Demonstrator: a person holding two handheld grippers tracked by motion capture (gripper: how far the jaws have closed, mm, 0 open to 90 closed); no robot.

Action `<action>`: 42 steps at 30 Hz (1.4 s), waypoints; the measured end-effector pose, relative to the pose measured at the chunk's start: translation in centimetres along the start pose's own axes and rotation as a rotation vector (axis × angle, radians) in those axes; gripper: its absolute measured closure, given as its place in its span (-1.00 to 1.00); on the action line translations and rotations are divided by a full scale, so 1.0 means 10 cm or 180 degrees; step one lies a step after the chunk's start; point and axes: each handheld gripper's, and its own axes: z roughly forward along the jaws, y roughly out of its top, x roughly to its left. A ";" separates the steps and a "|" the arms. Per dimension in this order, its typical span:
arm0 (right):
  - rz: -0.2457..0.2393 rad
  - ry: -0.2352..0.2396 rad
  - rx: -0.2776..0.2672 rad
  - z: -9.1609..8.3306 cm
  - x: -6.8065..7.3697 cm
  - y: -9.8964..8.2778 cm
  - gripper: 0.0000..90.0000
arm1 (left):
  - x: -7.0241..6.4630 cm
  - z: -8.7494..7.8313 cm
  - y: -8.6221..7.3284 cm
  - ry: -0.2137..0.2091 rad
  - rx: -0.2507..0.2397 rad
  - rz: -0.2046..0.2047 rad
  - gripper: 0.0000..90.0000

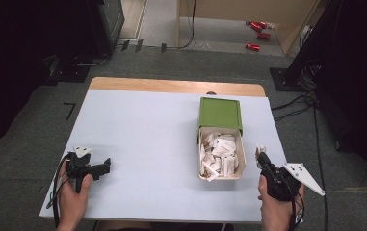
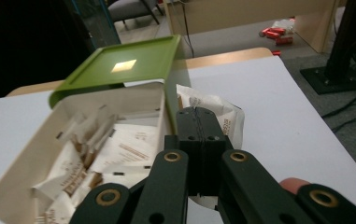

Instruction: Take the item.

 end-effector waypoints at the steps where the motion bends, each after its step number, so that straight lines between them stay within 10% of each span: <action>1: 0.0023 -0.0025 0.0020 0.02 -0.03 -0.02 1.00 | 0.00 0.00 0.00 0.0000 -0.0001 -0.0001 -1.00; 24: 0.0122 -0.0508 0.0419 0.33 -0.56 -0.41 1.00 | 0.00 0.00 0.00 -0.0001 -0.0001 -0.0003 -1.00; 42: -0.0028 -0.0553 0.0719 0.51 -0.57 -0.59 1.00 | 0.00 0.00 0.00 -0.0001 -0.0001 -0.0002 -1.00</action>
